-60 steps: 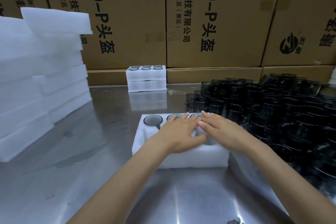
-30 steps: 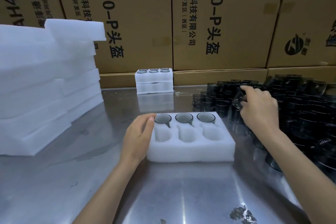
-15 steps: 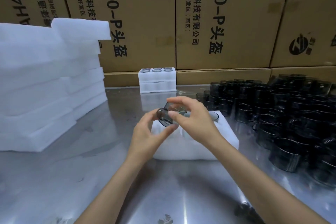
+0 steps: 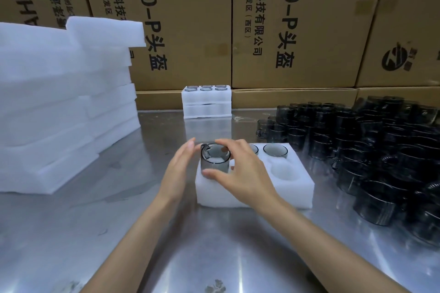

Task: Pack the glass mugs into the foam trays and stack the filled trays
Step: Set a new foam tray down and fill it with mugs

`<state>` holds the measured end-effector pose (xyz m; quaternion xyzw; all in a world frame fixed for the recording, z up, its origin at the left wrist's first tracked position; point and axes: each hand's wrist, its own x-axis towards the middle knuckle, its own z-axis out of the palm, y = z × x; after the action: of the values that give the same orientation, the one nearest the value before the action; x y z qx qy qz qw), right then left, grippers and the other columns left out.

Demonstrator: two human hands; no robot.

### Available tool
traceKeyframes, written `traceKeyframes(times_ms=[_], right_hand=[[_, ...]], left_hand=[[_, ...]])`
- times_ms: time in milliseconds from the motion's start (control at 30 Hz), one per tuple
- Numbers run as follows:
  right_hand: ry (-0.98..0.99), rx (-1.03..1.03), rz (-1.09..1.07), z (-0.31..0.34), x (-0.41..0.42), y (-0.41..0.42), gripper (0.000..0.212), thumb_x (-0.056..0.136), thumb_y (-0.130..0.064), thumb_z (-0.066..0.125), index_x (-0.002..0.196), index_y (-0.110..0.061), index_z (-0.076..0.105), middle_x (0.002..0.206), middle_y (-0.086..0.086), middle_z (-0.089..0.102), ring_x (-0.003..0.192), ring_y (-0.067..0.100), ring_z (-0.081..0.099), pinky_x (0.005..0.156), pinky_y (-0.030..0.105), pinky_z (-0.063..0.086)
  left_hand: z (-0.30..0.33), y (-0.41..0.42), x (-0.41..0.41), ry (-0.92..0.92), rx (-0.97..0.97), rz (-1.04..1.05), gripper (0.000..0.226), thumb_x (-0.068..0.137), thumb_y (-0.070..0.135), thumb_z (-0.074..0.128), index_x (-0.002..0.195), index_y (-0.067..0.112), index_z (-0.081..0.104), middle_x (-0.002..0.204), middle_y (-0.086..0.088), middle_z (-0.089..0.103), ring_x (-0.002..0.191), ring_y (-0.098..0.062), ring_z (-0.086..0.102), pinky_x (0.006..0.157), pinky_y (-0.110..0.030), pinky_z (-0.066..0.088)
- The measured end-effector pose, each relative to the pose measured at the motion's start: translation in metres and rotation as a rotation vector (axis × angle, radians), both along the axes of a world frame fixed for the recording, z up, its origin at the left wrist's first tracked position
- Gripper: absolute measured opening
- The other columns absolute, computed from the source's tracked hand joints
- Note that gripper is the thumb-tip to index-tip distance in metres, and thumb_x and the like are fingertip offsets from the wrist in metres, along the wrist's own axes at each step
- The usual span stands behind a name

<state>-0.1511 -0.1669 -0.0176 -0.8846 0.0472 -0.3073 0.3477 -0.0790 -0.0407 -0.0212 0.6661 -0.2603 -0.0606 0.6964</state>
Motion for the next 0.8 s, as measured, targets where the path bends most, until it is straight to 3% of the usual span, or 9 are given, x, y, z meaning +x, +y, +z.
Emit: traceKeyframes(times_ms=[100, 200, 267, 333, 400, 533, 633, 800], right_hand=[[0.009, -0.081, -0.025, -0.002, 0.000, 0.000, 0.059, 0.070, -0.048, 0.075, 0.124, -0.037, 0.052, 0.105, -0.014, 0.047, 0.101, 0.006, 0.053, 0.089, 0.027, 0.045], [0.028, -0.116, -0.014, -0.001, 0.000, 0.000, 0.057, 0.070, -0.048, 0.074, 0.122, -0.037, 0.054, 0.106, -0.012, 0.050, 0.100, 0.008, 0.054, 0.089, 0.027, 0.044], [0.041, -0.122, -0.018, 0.000, 0.000, 0.000, 0.057, 0.070, -0.049, 0.074, 0.122, -0.038, 0.054, 0.107, -0.012, 0.050, 0.099, 0.007, 0.054, 0.088, 0.025, 0.044], [0.056, -0.134, -0.023, -0.001, -0.001, -0.001, 0.057, 0.071, -0.052, 0.072, 0.123, -0.038, 0.052, 0.109, -0.013, 0.050, 0.099, 0.007, 0.054, 0.087, 0.026, 0.044], [0.065, -0.166, -0.030, -0.003, -0.003, -0.002, 0.061, 0.074, -0.057, 0.068, 0.128, -0.037, 0.048, 0.117, -0.014, 0.048, 0.108, 0.006, 0.050, 0.089, 0.026, 0.043], [0.069, -0.319, -0.005, -0.005, -0.010, -0.004, 0.067, 0.088, -0.059, 0.048, 0.146, -0.030, 0.029, 0.149, -0.018, 0.028, 0.135, 0.002, 0.025, 0.106, 0.022, 0.026], [0.174, -0.474, 0.003, -0.007, -0.014, -0.005, 0.058, 0.096, -0.054, 0.034, 0.147, -0.027, 0.029, 0.155, -0.014, 0.024, 0.141, 0.005, 0.018, 0.114, 0.029, 0.016], [0.259, -0.567, -0.017, -0.008, -0.013, -0.003, 0.052, 0.098, -0.050, 0.027, 0.142, -0.024, 0.038, 0.152, -0.010, 0.032, 0.140, 0.008, 0.020, 0.111, 0.031, 0.012]], left_hand=[[-0.002, -0.002, -0.002, 0.010, -0.015, -0.043, 0.034, 0.095, 0.046, 0.033, 0.120, 0.033, 0.052, 0.123, 0.017, 0.059, 0.114, 0.013, 0.048, 0.092, -0.016, 0.031], [-0.003, -0.004, -0.004, -0.022, 0.018, -0.074, 0.029, 0.094, 0.047, 0.031, 0.103, 0.041, 0.058, 0.129, 0.017, 0.055, 0.123, 0.007, 0.043, 0.101, -0.018, 0.027], [0.000, -0.002, -0.007, -0.031, 0.024, -0.099, 0.032, 0.085, 0.057, 0.034, 0.096, 0.045, 0.060, 0.115, 0.026, 0.062, 0.112, 0.017, 0.048, 0.092, -0.007, 0.032], [-0.002, 0.000, -0.007, -0.048, 0.030, -0.112, 0.042, 0.076, 0.063, 0.035, 0.104, 0.043, 0.060, 0.113, 0.029, 0.062, 0.109, 0.021, 0.048, 0.088, -0.006, 0.035], [-0.008, 0.002, -0.006, -0.081, 0.050, -0.110, 0.055, 0.078, 0.062, 0.036, 0.125, 0.038, 0.051, 0.131, 0.024, 0.052, 0.123, 0.015, 0.040, 0.102, -0.012, 0.030], [-0.016, 0.016, -0.007, -0.372, 0.232, -0.007, 0.035, 0.094, 0.060, 0.033, 0.128, 0.050, 0.037, 0.140, 0.031, 0.038, 0.131, 0.014, 0.028, 0.109, -0.014, 0.019], [-0.019, 0.026, -0.006, -0.633, 0.475, 0.060, 0.047, 0.085, 0.064, 0.020, 0.125, 0.053, 0.042, 0.135, 0.038, 0.038, 0.133, 0.014, 0.025, 0.111, -0.014, 0.007], [-0.017, 0.026, -0.007, -0.691, 0.653, 0.087, 0.053, 0.088, 0.052, 0.022, 0.129, 0.038, 0.054, 0.133, 0.032, 0.040, 0.130, 0.013, 0.026, 0.113, -0.021, 0.008]])
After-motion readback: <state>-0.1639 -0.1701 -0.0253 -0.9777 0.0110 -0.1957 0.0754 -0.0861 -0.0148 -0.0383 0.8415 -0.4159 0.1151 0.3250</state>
